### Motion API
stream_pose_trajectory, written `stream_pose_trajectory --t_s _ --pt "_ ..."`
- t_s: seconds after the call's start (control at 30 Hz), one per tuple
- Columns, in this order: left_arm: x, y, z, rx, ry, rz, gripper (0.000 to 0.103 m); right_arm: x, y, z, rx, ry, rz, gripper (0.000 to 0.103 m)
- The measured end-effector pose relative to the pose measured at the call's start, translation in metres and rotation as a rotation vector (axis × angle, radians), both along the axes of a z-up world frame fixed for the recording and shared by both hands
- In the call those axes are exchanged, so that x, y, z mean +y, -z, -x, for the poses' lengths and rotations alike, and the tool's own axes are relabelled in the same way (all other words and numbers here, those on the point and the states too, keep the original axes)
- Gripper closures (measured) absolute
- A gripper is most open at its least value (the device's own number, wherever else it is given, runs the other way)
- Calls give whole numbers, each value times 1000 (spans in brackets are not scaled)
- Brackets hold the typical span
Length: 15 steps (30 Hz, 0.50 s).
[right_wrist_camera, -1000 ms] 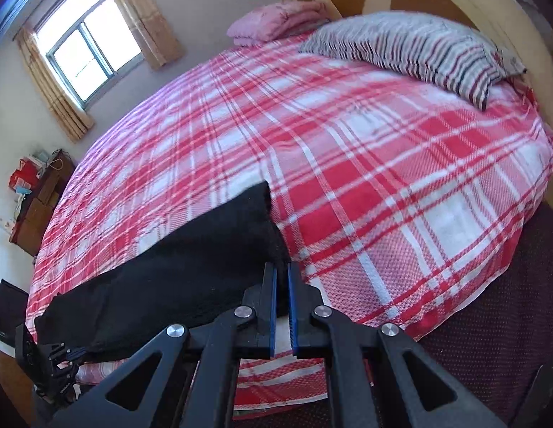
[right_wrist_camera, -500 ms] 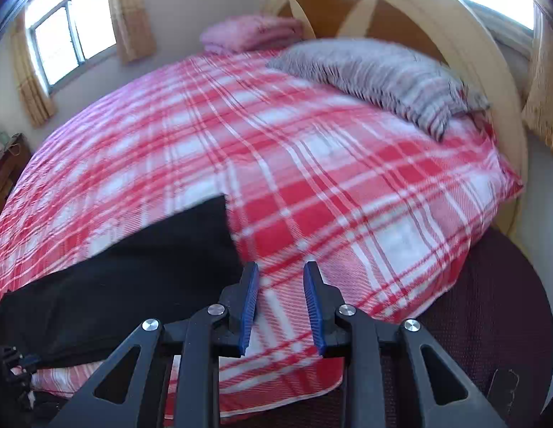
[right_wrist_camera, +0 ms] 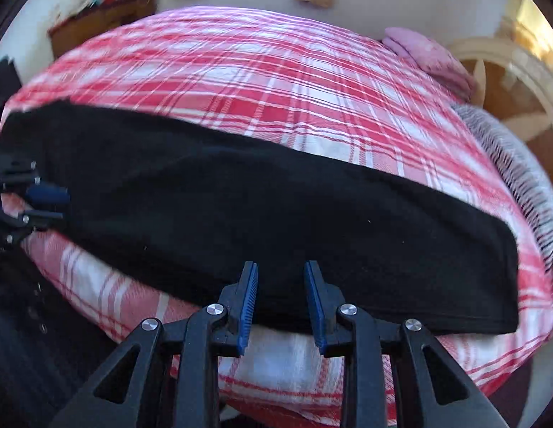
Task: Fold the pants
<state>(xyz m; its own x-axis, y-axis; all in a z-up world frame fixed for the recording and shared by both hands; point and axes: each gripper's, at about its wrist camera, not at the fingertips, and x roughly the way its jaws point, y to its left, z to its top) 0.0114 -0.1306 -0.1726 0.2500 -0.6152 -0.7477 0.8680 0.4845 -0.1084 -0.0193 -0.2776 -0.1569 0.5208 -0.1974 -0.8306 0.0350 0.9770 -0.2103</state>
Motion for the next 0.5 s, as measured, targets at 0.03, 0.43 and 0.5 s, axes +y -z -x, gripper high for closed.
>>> stream_pose_trajectory --t_s 0.03,0.43,0.5 --pt "0 -2 2 -7 1 -4 74 1 -4 3 -2 -9 -19 74" --pt "10 -8 -1 -34 -24 -17 70 70 24 -7 -12 -265 131 66" --pt "11 -9 -3 -36 -32 -14 70 71 25 -13 -29 -270 136 66"
